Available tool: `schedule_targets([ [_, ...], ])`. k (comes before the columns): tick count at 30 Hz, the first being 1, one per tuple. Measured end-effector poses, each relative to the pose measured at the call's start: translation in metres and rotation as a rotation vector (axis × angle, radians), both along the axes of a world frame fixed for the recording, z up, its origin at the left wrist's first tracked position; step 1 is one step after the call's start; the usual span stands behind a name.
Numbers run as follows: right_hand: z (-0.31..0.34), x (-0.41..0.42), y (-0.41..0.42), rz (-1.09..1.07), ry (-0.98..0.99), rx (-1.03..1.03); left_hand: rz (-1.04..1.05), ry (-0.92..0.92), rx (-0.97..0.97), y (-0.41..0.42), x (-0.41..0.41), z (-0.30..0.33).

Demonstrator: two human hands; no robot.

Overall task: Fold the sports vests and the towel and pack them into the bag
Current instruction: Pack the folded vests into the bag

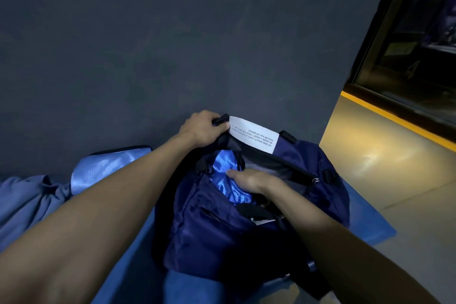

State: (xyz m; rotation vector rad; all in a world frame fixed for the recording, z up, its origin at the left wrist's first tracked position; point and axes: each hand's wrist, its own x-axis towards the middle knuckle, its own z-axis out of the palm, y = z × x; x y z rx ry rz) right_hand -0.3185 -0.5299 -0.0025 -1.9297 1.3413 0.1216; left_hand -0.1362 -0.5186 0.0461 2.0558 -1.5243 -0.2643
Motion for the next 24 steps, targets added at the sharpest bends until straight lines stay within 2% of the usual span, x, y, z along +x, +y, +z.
schedule_targets([
  [3,0.0,0.004,0.01,0.012,0.029,-0.242,-0.052,-0.038,0.004,0.002,0.003,0.0],
  [6,0.007,0.004,0.021,0.147,0.075,-0.437,-0.035,-0.077,-0.009,0.006,0.004,0.0],
  [10,-0.012,0.014,0.023,0.276,0.145,-0.346,0.008,-0.161,-0.009,0.011,-0.005,0.003],
  [14,-0.026,0.024,0.028,0.181,0.163,-0.282,0.02,-0.183,-0.003,0.015,-0.008,-0.001],
  [20,0.016,0.01,0.029,0.258,0.155,-0.256,-0.086,-0.241,0.044,0.032,-0.002,0.005],
  [24,0.054,0.0,0.033,0.323,0.149,-0.404,-0.239,-0.226,0.07,0.057,0.014,0.011],
])
